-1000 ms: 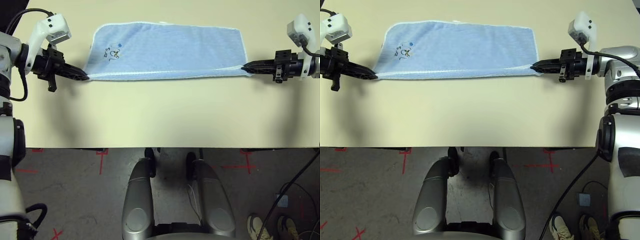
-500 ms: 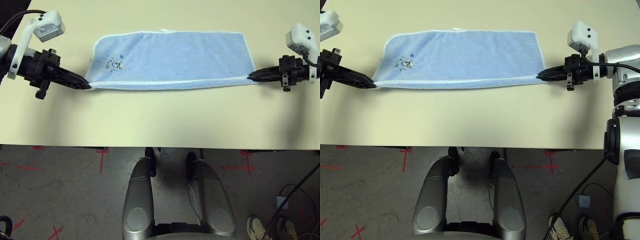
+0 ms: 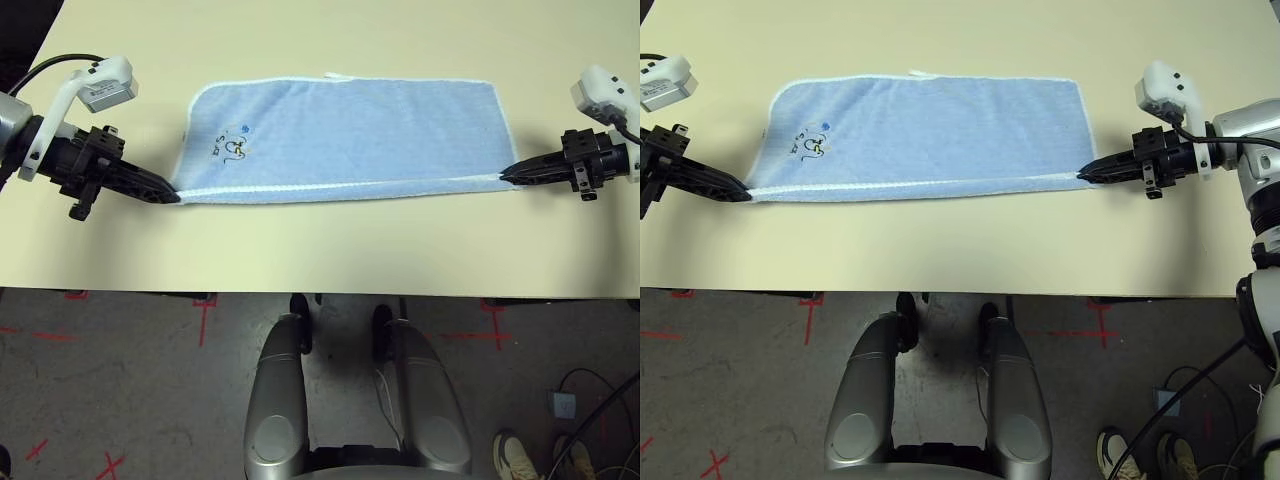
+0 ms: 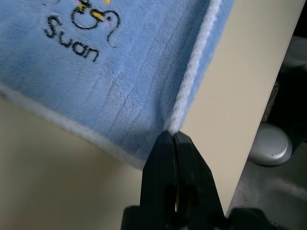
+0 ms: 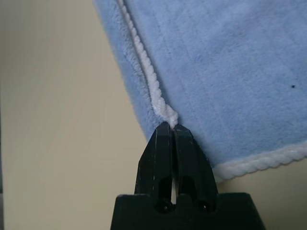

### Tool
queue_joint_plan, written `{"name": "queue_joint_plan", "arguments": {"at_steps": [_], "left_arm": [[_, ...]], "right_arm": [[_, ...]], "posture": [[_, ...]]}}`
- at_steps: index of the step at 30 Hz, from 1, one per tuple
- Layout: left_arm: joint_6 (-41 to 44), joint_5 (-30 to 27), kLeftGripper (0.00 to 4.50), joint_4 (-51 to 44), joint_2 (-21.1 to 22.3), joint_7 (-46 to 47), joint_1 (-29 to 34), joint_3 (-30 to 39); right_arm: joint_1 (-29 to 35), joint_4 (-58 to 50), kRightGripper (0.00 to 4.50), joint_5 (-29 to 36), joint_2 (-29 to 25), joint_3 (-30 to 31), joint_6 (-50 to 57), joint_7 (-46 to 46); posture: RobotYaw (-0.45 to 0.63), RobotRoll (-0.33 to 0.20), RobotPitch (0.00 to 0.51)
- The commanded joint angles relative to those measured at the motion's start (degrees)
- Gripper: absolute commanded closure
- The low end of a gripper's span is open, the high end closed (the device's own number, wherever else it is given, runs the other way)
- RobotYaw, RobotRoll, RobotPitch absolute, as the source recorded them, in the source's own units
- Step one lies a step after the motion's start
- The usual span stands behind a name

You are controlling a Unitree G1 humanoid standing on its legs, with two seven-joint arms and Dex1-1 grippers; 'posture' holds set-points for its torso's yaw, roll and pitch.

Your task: Fold the towel and set it aside.

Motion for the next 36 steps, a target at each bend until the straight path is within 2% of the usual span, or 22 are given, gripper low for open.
{"name": "queue_joint_plan", "arguments": {"at_steps": [1,4,7,13,23,30,36], "left_arm": [[-4.24,5.31,4.48,8.03,-2.26,-0.38,-2.19,1.19],[-7.87,9.96,4.48,15.93,-6.06,-0.38,-5.66,3.69],[-11.64,14.95,4.48,23.2,-10.01,0.31,-7.96,8.71],[-16.52,23.26,4.48,30.26,-14.28,3.19,-7.78,17.26],[-23.23,30.13,4.48,34.85,-20.28,20.46,-7.29,29.43],[-24.56,33.29,4.48,35.76,-22.17,24.48,-7.56,33.75],[-26.65,35.3,4.48,36.32,-24.48,28.93,-7.53,36.48]], "right_arm": [[-2.01,4.65,4.5,-0.76,-0.79,-3.43,0.55,0.28],[-3.93,8.91,4.5,-2.38,0.14,-7.84,0.03,0.13],[-5.36,11.67,4.5,-3.89,1.76,-12.49,-0.64,-4.13],[-4.75,12.64,4.5,-8.31,4.35,-16.24,-0.46,-8.36],[-3.27,12.59,4.5,-12.64,8.2,-21.13,-0.55,-19.54],[-4.52,12.81,4.5,-13.5,10.47,-24.71,-1.5,-28.63],[-4.51,12.76,4.5,-15.74,12.51,-24.68,-4.12,-32.22]], "posture": [[0.03,0.0,0.4],[0.03,0.0,0.4],[0.03,0.0,0.401],[0.04,0.0,0.406],[0.04,0.0,0.411],[0.03,0.0,0.409],[0.03,0.0,0.406]]}}
